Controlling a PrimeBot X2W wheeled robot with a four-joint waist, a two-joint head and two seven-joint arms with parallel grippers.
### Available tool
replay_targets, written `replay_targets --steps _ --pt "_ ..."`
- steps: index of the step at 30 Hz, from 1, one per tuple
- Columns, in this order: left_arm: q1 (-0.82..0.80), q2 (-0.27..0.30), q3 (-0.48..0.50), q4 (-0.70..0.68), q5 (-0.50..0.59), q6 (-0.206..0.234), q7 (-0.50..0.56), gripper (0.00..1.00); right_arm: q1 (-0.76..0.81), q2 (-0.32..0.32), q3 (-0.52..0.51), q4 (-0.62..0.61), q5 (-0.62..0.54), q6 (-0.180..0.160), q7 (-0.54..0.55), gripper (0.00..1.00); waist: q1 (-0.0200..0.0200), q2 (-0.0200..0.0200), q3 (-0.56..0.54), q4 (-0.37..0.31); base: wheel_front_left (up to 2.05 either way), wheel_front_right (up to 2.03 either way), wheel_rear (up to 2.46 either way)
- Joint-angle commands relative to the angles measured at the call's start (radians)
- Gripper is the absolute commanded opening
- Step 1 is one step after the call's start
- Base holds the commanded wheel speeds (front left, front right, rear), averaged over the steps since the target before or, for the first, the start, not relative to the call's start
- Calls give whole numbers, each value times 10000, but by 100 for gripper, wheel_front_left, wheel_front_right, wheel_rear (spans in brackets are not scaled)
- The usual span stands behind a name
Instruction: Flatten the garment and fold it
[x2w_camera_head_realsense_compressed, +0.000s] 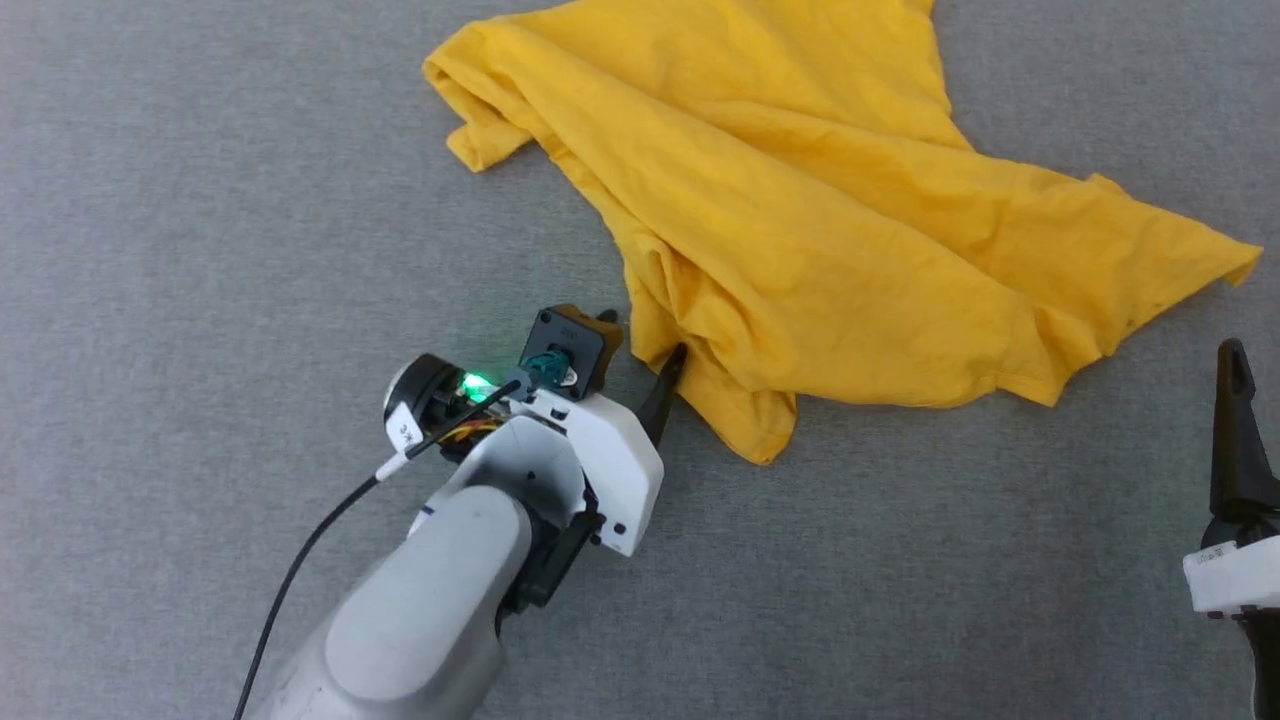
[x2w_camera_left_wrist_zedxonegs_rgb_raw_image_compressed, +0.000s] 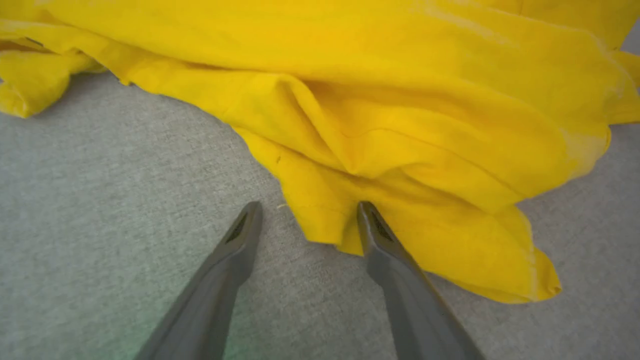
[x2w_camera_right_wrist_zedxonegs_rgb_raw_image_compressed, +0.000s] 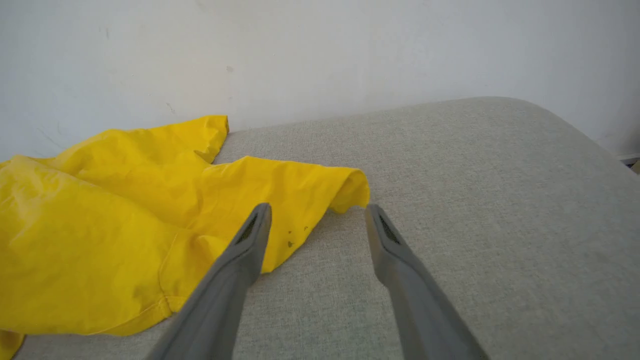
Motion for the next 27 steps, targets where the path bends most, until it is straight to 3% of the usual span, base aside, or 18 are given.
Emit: replay_targets --steps 1,3,4,5,9,13,21,27 --pt "-91 -12 -61 149 -39 -51 100 100 -32 20 -25 -17 53 -9 -55 100 0 0 109 -120 0 0 0" --pt "-105 0 -83 287 -71 -86 120 100 -35 20 -30 10 80 -9 -82 100 0 0 118 -160 0 0 0" --pt "-118 1 -100 321 -86 -127 91 46 -34 20 -30 25 88 -9 -95 100 0 0 113 -169 0 0 0" --pt "-113 -15 -95 343 -133 -163 35 0 -30 20 -38 45 99 -9 -111 100 0 0 97 -165 0 0 0" --pt "74 -70 42 270 -438 -192 -147 0 -3 20 -38 170 148 -9 -179 100 0 0 -130 -67 0 0 0" --pt "807 46 715 -478 -1102 170 -421 0 56 20 21 326 192 -9 -240 100 0 0 -528 78 0 0 0" --pt "4095 1810 2846 -3391 -2148 1721 -313 0 418 20 8 566 282 -9 -271 100 0 0 -1112 396 0 0 0" --pt "6140 2398 4389 -4715 -3180 2381 -306 0 562 20 -30 583 260 -9 -200 100 0 0 -1247 611 0 0 0"
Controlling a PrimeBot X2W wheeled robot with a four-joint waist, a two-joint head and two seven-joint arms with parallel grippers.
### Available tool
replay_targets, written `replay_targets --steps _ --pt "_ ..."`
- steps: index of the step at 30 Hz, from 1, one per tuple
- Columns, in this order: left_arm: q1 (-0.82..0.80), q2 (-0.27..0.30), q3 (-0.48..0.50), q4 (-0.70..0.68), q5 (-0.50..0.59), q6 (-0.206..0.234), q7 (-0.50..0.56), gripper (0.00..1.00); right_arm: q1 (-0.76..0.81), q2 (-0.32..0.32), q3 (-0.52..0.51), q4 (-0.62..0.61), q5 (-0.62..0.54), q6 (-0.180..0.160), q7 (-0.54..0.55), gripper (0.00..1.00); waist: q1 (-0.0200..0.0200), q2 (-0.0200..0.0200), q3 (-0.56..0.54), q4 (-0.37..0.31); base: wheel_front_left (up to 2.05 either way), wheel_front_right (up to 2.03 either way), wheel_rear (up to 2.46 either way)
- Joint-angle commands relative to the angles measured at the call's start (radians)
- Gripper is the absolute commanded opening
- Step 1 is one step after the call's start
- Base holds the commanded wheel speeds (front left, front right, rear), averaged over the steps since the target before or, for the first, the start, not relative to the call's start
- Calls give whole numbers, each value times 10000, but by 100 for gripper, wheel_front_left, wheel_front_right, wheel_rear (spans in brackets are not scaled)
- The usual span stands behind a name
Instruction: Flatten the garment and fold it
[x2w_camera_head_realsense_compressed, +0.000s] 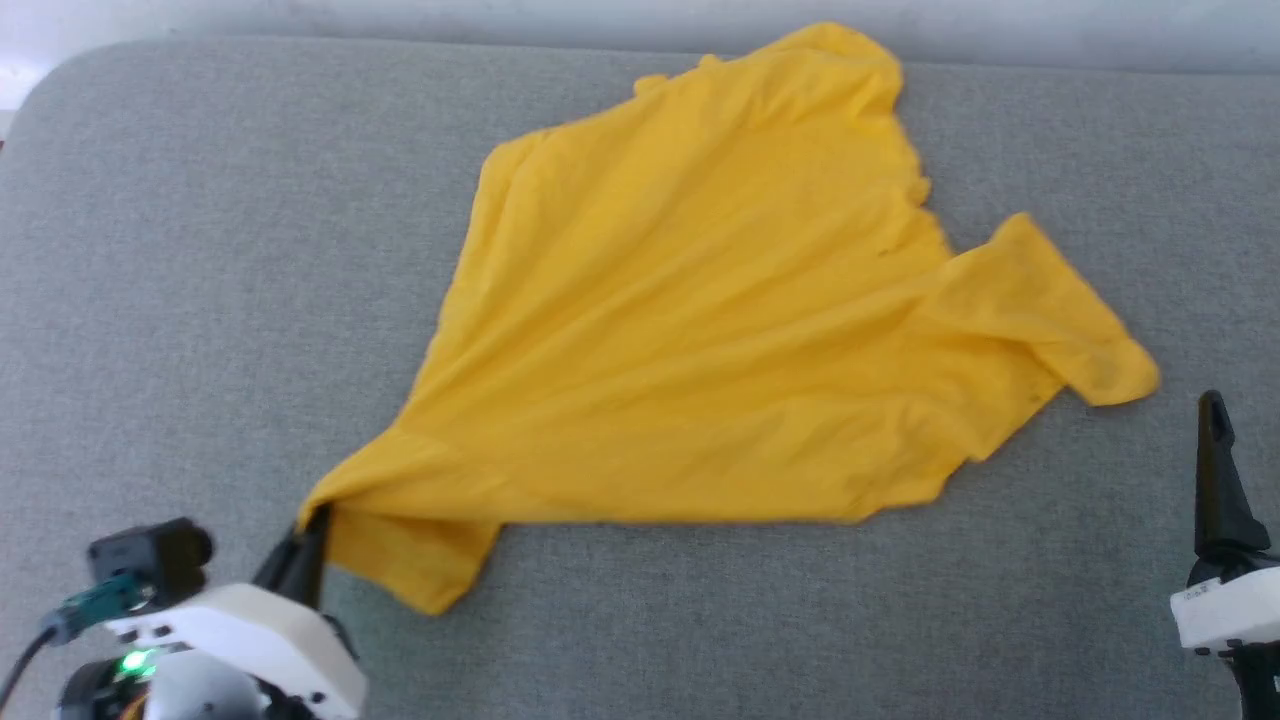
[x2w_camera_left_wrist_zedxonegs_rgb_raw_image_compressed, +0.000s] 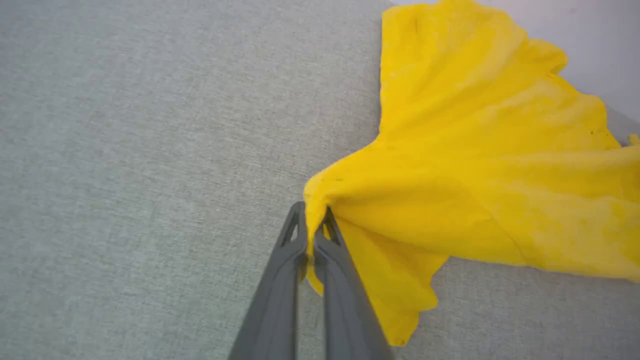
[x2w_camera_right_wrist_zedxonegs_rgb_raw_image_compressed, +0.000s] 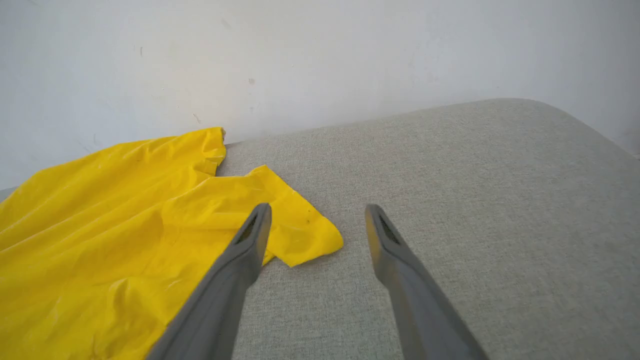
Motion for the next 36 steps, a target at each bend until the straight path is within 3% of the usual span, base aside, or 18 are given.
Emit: replay_targets --steps 1,2,9,16,20,26,29,36 --pt "129 124 209 29 -19 130 -75 31 55 20 18 -3 36 -9 -2 100 2 0 -70 93 0 0 0" --pt "181 167 344 105 25 208 -176 100 55 20 46 -10 29 -9 21 100 2 0 -82 120 0 0 0" --pt "-357 -74 14 592 302 -7 -635 100 75 20 158 -24 -16 -9 154 100 2 0 -230 179 0 0 0" --pt "-1675 296 -972 -383 1624 -361 -619 100 128 20 139 -132 -64 -9 289 100 2 0 -305 214 0 0 0" --pt "-2650 133 -2499 -312 2351 -1040 126 100 77 20 166 -214 -56 -9 344 100 2 0 -159 232 0 0 0" --pt "-3806 -143 -4270 973 3036 -2308 972 100 -91 20 235 -323 -41 -9 367 100 2 0 170 32 0 0 0" --pt "-4103 -22 -4715 1438 3208 -2763 1353 100 -108 20 175 -360 -40 -9 356 100 2 0 358 -52 0 0 0" --pt "-4193 397 -5183 2274 3186 -3295 2212 100 -165 20 168 -352 -17 -9 317 100 2 0 593 -155 0 0 0"
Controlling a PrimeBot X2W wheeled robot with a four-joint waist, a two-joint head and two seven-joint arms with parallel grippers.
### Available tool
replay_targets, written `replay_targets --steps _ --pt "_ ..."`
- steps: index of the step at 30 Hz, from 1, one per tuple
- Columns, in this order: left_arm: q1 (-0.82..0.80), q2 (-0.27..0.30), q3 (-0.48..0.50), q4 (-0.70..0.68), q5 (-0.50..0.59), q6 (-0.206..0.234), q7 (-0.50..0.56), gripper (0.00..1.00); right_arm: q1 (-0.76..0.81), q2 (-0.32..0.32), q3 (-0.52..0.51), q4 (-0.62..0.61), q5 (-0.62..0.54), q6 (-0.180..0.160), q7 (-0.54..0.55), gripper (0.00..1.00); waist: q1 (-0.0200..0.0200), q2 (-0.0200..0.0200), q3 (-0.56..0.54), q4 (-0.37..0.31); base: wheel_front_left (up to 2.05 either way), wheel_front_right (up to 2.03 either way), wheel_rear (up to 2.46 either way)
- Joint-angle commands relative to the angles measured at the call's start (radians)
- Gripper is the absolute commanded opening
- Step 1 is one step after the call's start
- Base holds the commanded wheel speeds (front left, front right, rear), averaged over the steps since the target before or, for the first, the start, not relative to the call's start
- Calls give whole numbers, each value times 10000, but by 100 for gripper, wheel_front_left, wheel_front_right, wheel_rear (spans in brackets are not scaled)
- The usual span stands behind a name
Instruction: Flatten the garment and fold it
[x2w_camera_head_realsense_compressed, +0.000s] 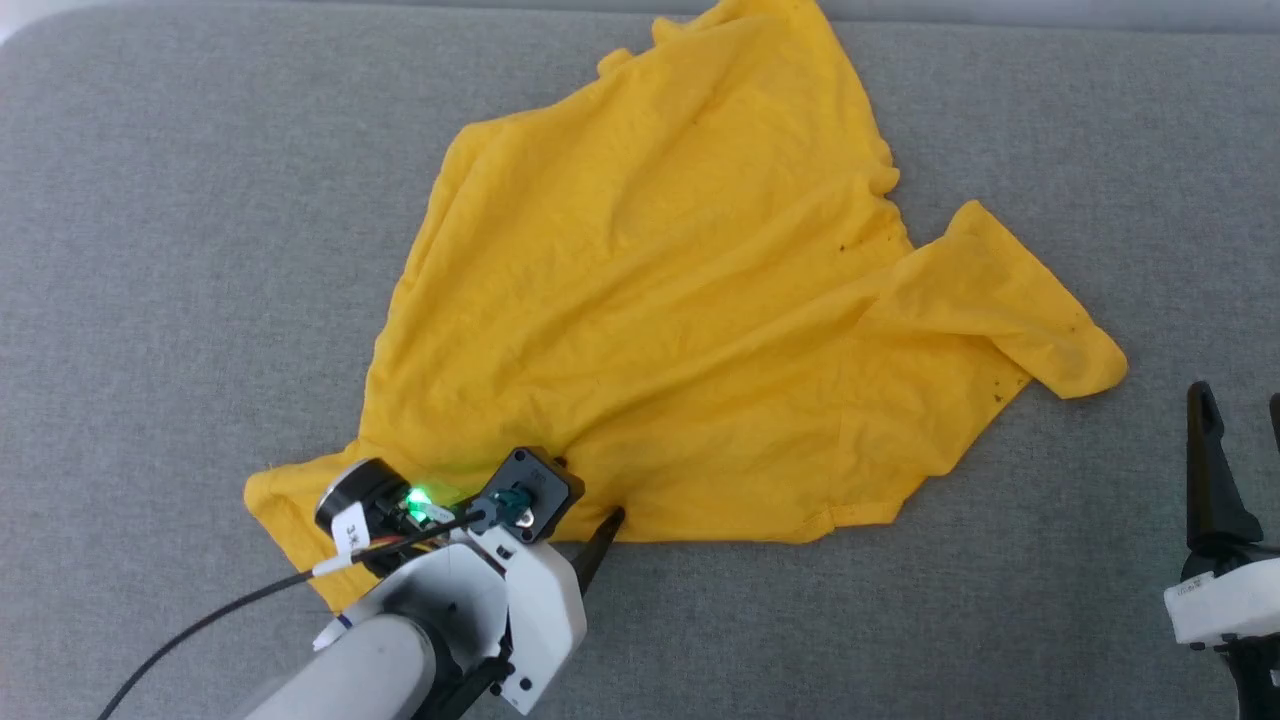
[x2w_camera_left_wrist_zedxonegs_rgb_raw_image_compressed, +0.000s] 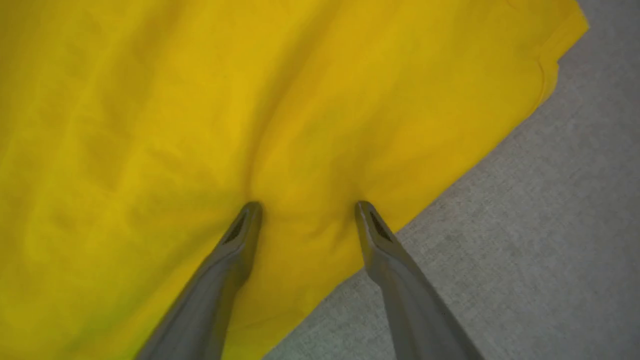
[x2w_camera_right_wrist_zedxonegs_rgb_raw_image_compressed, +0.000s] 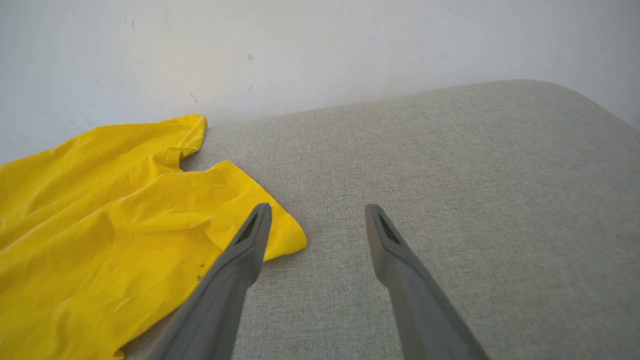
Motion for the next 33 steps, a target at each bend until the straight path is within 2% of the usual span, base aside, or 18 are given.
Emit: replay_targets --steps 1,3,5,6,8,12,16,17,18,19,21,25,28,29,30,33 --pt "64 102 -205 306 -55 -140 245 100 -131 18 -14 -39 15 -9 -37 100 0 -1 53 -22 0 0 0" --pt "94 11 -210 319 -185 -153 217 100 -157 18 -20 -34 4 -9 -29 100 0 -1 68 -7 0 0 0" --pt "58 -152 -143 235 -291 -117 21 11 -200 18 -30 -27 -10 -9 -15 100 0 -1 48 27 0 0 0" --pt "17 -264 -74 158 -358 -73 -106 0 -216 18 -44 -20 -17 -9 -17 100 0 -1 12 60 0 0 0" --pt "-131 -441 12 -61 -437 -64 -310 0 -228 18 -55 7 -24 -9 -21 100 0 -1 -85 123 0 0 0" --pt "-254 -1153 262 -947 -1280 -137 -633 0 -215 18 -37 93 -9 -9 -28 100 0 -1 -300 217 0 0 0" --pt "-538 -1559 12 -1793 -1437 -243 -431 0 -166 18 -59 166 1 -9 -29 100 0 -1 -453 324 0 0 0" --pt "-593 -1604 -180 -1900 -1403 -316 -262 11 -158 18 -47 175 4 -9 -26 100 0 -1 -471 343 0 0 0" --pt "-633 -1672 -382 -1957 -1362 -379 -116 28 -151 18 -39 181 5 -9 -24 100 0 -1 -485 367 0 0 0" --pt "-627 -1775 -605 -1929 -1344 -425 23 36 -144 18 -36 185 5 -9 -23 100 0 -1 -493 398 0 0 0" --pt "-539 -1934 -1184 -1644 -1330 -622 357 45 -138 18 -15 191 -5 -9 -7 100 0 -1 -500 447 0 0 0" --pt "-14 -2645 -1898 -634 -1959 -833 522 44 -142 18 30 204 -16 -9 59 100 0 -1 -486 559 0 0 0" --pt "77 -2923 -2041 -165 -2071 -864 416 45 -143 18 14 201 -37 -9 96 100 0 -1 -483 632 0 0 0" --pt "70 -3024 -2068 18 -2041 -848 325 96 -145 18 10 199 -47 -9 121 100 0 -1 -488 665 0 0 0" --pt "79 -3128 -2049 156 -2030 -789 218 100 -147 18 -1 199 -52 -9 141 100 0 -1 -497 697 0 0 0" --pt "134 -3380 -1727 267 -2239 -601 -165 100 -128 18 -53 211 -82 -9 176 100 0 -1 -584 803 0 0 0"
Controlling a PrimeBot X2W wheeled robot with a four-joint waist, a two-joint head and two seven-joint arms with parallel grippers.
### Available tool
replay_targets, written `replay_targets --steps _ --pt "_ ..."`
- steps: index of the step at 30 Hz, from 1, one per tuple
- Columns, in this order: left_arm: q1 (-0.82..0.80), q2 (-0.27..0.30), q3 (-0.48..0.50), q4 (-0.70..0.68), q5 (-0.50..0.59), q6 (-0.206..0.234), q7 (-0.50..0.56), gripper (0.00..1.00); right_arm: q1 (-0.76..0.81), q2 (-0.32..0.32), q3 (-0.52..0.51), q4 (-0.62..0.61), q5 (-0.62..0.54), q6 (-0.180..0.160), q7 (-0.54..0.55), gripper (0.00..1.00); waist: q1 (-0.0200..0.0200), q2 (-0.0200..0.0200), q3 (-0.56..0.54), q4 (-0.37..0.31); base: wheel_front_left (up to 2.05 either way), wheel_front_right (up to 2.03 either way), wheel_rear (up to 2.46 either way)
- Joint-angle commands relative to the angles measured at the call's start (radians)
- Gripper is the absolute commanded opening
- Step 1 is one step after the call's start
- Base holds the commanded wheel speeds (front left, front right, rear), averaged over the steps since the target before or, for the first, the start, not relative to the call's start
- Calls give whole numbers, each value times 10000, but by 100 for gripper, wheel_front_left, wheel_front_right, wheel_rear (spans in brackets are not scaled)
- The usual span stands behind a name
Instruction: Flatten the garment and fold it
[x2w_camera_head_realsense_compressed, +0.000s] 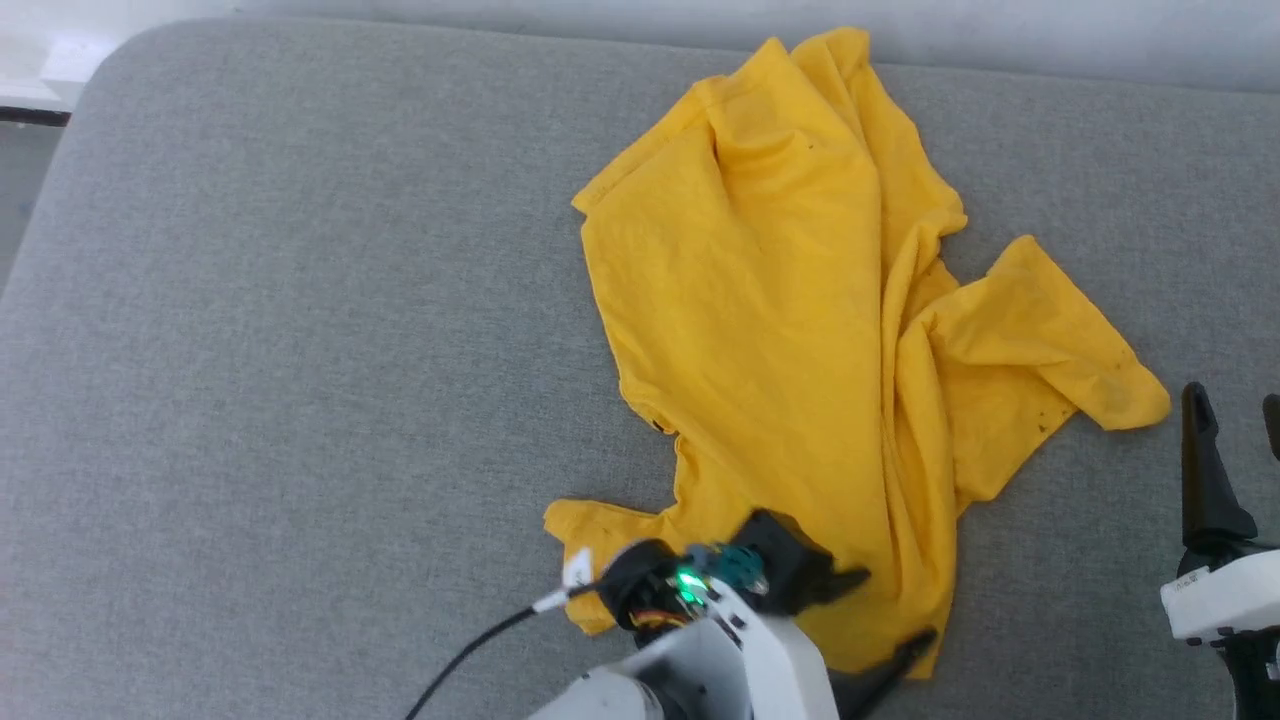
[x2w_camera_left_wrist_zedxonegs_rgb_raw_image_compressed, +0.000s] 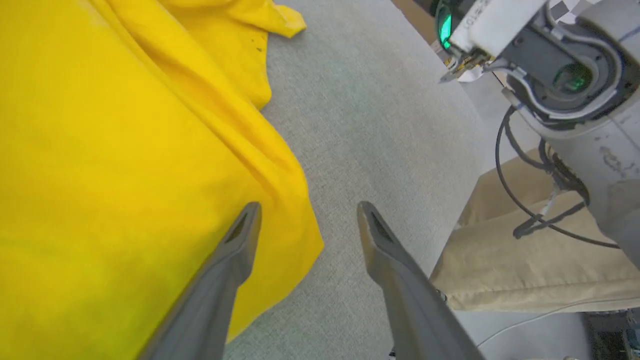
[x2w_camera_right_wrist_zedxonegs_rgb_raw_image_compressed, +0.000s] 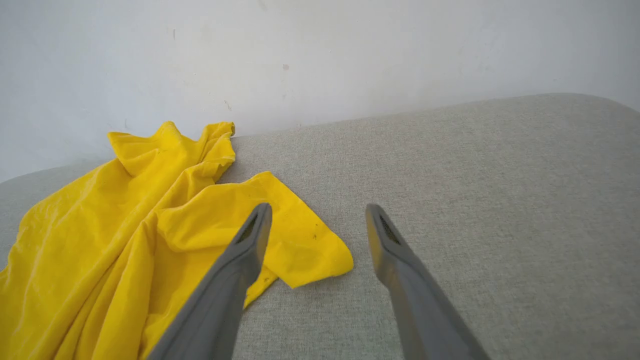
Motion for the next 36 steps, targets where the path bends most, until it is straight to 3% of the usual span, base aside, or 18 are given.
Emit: replay_targets --steps 1,6,10,13,15,25,31,32,33,36 --pt "31 20 142 -26 -44 79 -101 100 26 18 -28 21 -64 -9 3 100 -1 0 -86 67 0 0 0" --pt "-32 492 1623 -587 -429 741 -576 100 104 18 49 105 -35 -9 26 100 -1 0 -262 135 0 0 0" --pt "-317 1463 2834 -647 342 1635 -1017 100 133 18 135 156 -1 -9 -12 100 -1 0 -299 124 0 0 0" --pt "-418 1802 3124 -230 702 1969 -1112 100 149 18 174 187 -5 -9 -31 100 -1 0 -253 107 0 0 0" --pt "-570 1889 3071 176 926 1988 -1144 100 129 18 215 199 -19 -9 -18 100 -1 0 -198 59 0 0 0" --pt "-1575 1050 2778 2315 706 1669 -1065 100 -32 18 255 -21 -235 -9 210 100 -1 0 215 -336 0 0 0" --pt "-2072 997 2720 3726 882 1899 -728 100 -96 18 180 -185 -254 -9 266 100 -1 0 535 -597 0 0 0" --pt "-2143 983 2722 3862 891 1877 -780 44 -104 18 167 -189 -244 -9 262 100 -1 0 567 -633 0 0 0" --pt "-2193 945 2720 3936 832 1774 -839 0 -107 18 145 -185 -233 -9 252 100 -1 0 589 -656 0 0 0" --pt "-2368 906 2788 3890 633 1493 -968 0 -101 18 68 -158 -183 -9 185 100 -1 0 630 -681 0 0 0"
